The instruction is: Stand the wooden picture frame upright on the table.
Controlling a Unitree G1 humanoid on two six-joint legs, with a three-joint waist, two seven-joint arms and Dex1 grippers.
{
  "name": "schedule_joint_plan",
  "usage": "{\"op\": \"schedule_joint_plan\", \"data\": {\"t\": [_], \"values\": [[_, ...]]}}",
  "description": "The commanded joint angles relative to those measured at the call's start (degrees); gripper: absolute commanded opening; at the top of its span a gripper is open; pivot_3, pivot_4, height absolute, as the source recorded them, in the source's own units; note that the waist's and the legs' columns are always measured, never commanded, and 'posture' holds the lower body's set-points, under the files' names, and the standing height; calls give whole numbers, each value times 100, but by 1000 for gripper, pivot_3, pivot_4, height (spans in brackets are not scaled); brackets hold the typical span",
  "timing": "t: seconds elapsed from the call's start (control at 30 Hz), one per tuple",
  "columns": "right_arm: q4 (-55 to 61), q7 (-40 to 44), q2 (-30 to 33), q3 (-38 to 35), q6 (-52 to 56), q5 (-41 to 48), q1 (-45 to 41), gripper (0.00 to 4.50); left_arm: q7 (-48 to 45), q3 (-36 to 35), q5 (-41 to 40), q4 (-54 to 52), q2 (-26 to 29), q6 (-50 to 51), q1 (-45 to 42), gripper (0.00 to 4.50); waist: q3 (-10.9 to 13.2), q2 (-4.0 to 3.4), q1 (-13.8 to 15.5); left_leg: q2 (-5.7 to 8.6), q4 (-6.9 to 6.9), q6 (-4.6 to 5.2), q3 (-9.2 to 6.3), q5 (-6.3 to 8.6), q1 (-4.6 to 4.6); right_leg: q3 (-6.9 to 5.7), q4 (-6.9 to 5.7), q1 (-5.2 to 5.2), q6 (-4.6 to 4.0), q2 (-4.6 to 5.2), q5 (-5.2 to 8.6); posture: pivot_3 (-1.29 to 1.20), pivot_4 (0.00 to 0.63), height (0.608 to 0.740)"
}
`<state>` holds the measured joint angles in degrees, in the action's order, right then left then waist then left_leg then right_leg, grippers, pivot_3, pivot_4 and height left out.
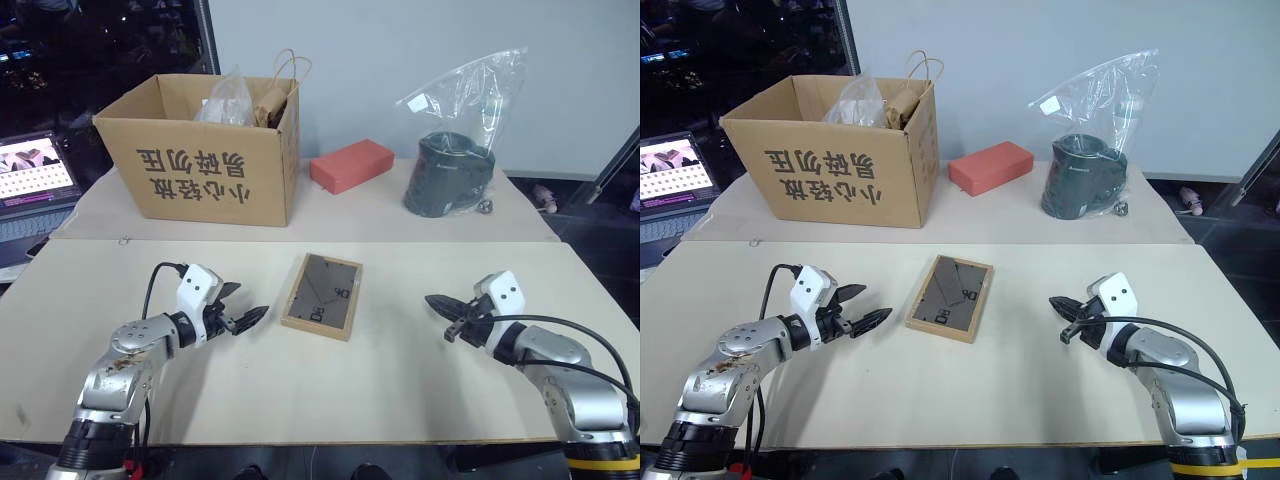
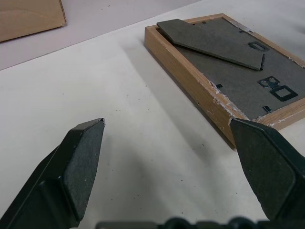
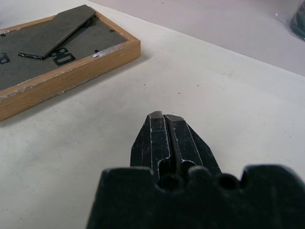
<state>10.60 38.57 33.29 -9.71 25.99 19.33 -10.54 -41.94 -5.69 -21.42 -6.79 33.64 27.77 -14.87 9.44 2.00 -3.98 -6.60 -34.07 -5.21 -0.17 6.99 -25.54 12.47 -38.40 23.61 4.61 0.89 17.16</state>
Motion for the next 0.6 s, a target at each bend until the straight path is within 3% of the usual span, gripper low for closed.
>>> {"op": "schedule_joint_plan", "data": {"t": [0.03,0.07,0.17,0.37,0.5,0.53,0.6], "values": [[196,395,294,-58,53,250,-199,31,-324,-189,-351,-273,232,245,-129,4500,0,0,0,0,0,0,0,0,0,0,0,0,0,0,0,0,150,721],[270,677,473,-12,200,396,-315,31,-548,-196,-450,-300,381,281,-218,4500,2,-1,-6,0,-1,0,-1,0,0,-1,0,-1,0,0,0,0,150,721],[393,1196,879,355,510,483,-434,0,-910,-96,-511,-261,620,220,-348,3704,4,-3,-9,0,-7,0,-2,0,-1,-3,0,0,0,0,0,0,150,721],[157,1197,781,836,402,271,-719,0,-943,480,56,425,514,-186,-828,1692,3,-2,1,0,-7,0,-29,1,17,-33,30,-45,31,1,27,0,150,721],[-766,1203,711,1347,40,-307,-1187,0,-912,1052,713,1424,214,-775,-1390,269,4,-2,19,0,-16,1,-34,1,9,-39,30,-46,30,1,25,0,150,721],[-1067,1200,675,1492,-127,-503,-1349,0,-889,1193,873,1704,99,-927,-1546,55,3,-2,20,0,-20,1,-35,0,6,-40,30,-42,31,1,24,0,150,721],[-1607,1127,511,1617,-318,-710,-1670,0,-856,1384,1085,2145,-133,-1141,-1804,55,3,-2,20,0,-20,1,-35,0,7,-41,30,-45,29,1,22,0,150,721]]}}
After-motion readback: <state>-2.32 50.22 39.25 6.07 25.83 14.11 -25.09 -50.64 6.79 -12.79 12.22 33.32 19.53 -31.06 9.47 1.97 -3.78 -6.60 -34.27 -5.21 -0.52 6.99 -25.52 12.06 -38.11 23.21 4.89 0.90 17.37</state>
